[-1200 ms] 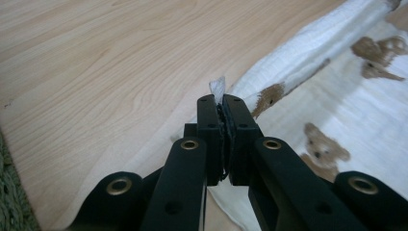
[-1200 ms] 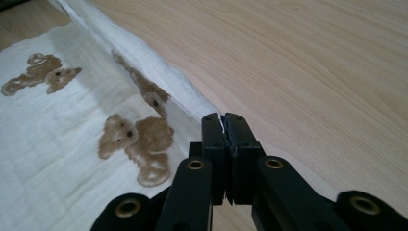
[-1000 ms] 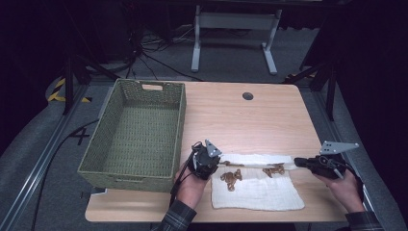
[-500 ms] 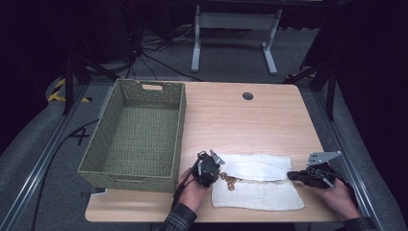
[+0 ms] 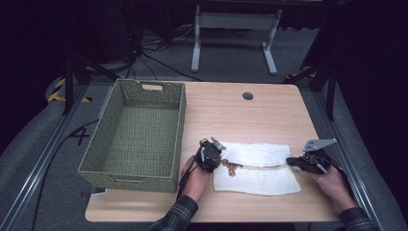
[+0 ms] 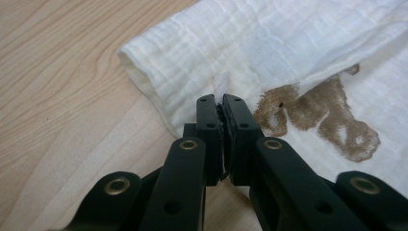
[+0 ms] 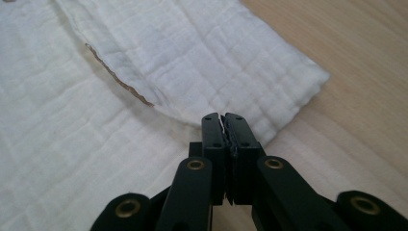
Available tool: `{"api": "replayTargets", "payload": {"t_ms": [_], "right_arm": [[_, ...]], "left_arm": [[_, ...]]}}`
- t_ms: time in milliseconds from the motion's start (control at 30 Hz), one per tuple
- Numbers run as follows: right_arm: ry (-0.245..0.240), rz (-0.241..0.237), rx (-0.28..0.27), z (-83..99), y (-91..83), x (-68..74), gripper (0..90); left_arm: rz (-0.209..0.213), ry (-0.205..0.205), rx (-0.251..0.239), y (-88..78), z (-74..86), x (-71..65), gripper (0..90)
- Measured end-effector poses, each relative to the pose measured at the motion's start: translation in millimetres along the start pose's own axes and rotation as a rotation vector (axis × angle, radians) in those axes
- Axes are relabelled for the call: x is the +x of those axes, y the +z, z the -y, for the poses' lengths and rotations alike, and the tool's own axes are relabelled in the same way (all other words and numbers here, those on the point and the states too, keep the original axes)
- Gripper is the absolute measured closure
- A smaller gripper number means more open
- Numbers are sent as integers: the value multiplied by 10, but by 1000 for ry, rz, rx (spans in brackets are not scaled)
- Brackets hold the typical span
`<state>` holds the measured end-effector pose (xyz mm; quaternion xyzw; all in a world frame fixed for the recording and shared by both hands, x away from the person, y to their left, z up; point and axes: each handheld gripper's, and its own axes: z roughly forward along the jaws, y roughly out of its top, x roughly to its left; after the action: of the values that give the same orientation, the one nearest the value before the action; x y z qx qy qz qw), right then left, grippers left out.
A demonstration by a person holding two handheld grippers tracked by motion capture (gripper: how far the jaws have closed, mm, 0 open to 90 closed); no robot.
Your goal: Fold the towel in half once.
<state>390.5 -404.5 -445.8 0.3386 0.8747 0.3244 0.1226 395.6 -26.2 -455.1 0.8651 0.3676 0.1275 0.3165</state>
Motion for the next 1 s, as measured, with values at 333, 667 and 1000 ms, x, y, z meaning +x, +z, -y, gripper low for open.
{"api": "replayTargets", "payload": {"t_ms": [333, 667, 1000], "right_arm": [[2, 12, -67, 21, -209, 54, 883], [-25, 4, -110, 157, -440, 297, 882], [-20, -18, -106, 319, -534, 449, 882]], "left_arm": [[46, -11, -89, -296, 42, -12, 864], [86, 36, -102, -596, 230, -194, 864], [121, 51, -79, -644, 354, -301, 865]]}}
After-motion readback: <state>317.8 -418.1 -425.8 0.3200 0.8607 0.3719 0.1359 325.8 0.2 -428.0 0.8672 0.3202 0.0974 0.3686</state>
